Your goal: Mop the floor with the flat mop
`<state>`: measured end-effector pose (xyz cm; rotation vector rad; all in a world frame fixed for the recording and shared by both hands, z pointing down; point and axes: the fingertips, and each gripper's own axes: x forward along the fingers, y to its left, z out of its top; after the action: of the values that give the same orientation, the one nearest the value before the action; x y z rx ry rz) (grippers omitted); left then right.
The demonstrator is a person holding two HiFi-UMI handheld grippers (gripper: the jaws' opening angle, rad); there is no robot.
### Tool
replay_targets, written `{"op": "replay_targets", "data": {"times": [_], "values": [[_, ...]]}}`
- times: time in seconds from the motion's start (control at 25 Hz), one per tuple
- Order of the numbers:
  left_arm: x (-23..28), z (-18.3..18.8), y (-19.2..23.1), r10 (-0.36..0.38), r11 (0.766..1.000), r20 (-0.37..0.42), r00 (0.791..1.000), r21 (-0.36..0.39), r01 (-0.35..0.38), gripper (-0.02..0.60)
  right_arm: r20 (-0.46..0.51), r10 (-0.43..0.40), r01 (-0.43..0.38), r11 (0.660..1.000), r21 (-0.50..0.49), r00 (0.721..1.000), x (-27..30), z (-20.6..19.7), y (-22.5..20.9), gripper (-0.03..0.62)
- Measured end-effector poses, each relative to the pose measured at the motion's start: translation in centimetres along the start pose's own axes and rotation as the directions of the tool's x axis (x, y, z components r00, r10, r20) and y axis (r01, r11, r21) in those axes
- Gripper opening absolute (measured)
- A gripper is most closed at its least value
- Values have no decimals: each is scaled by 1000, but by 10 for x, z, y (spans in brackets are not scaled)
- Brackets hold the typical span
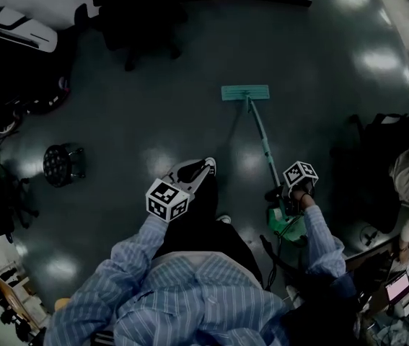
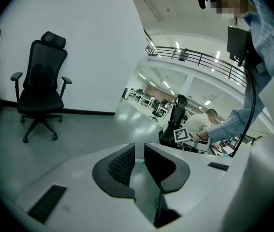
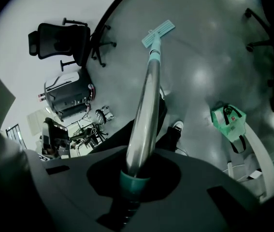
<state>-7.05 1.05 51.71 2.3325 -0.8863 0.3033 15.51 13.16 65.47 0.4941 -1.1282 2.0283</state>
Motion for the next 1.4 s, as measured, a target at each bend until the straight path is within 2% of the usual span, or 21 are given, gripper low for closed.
{"op": "replay_targets", "data": {"times": [0.16, 0.36, 0.64, 0.88, 1.16, 1.4], "values": [[16, 4, 26, -6, 1000, -29, 1000, -8, 6, 60, 16, -2, 2, 1000, -12, 1000, -13, 76, 25, 32], [30, 15, 57, 2, 999, -22, 1000, -33, -3, 60, 52, 2, -2, 1000, -18, 999, -23, 162, 54, 32], [49, 35, 91, 26, 997, -10, 1000, -75, -26, 60, 57, -33, 35, 999, -34, 998, -43, 256, 94, 32], [62, 34, 126, 61, 991, -21, 998, -116, -63, 60, 90, -55, 59, 997, -45, 994, -64, 339, 122, 32], [68, 28, 151, 99, 981, -14, 995, -167, -100, 60, 153, -70, 77, 996, -36, 986, -77, 418, 150, 32], [58, 21, 155, 102, 979, -18, 995, -178, -103, 60, 208, -56, 54, 998, 16, 977, -73, 445, 178, 32]]}}
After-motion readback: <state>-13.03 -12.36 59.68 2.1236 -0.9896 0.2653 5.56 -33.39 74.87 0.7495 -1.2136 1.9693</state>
